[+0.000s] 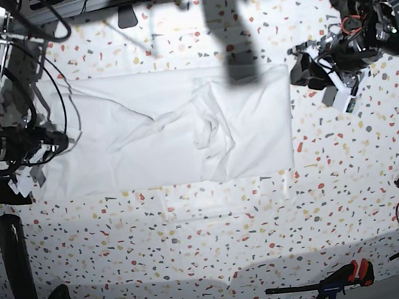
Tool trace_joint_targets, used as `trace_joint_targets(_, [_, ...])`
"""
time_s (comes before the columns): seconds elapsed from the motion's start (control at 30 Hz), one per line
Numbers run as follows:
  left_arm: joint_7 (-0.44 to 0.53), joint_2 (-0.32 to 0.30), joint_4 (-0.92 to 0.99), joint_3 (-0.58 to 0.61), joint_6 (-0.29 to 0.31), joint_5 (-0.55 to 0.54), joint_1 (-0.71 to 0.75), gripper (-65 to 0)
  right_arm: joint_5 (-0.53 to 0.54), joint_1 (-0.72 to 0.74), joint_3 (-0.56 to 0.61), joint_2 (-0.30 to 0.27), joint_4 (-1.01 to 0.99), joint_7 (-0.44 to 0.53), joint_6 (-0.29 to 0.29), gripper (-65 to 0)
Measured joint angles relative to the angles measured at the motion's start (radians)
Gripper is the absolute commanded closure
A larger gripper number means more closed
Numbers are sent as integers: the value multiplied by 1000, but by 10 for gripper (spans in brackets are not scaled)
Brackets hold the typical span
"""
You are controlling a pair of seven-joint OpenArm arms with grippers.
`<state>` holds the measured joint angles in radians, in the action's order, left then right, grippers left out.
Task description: Fold the T-shirt properly
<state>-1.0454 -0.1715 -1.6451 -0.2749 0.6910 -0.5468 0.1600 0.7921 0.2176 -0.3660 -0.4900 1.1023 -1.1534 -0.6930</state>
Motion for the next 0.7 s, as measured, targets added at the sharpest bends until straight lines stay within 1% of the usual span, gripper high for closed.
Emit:
trace_joint_targets(0.1, [5, 0, 0, 0, 0, 0, 0, -251, -2, -2, 0, 0, 35, -4, 0, 0])
trace_joint_targets(0.13, [23, 0, 0, 0, 0, 0, 1, -251, 4, -2, 0, 0, 45, -5, 0, 0])
trace_joint_targets(0.23, [68, 0, 0, 0, 0, -1, 0, -251, 73, -2, 0, 0, 64, -5, 0, 0])
trace_joint_targets(0.33, [74, 0, 0, 0, 0, -3, 0, -251, 120, -2, 14, -1, 82, -5, 0, 0])
trace_joint_targets(0.43, [74, 0, 0, 0, 0, -3, 0, -251, 166, -2, 57, -1, 84, -4, 0, 0])
trace_joint_targets(0.57, [74, 5, 0, 1, 0, 0, 0, -251, 253, 1, 152, -1, 84, -3, 0, 0])
trace_joint_targets(0.7, [98, 22, 0, 2, 0, 6, 0, -251, 254, 28, 254, 0, 84, -5, 0, 0])
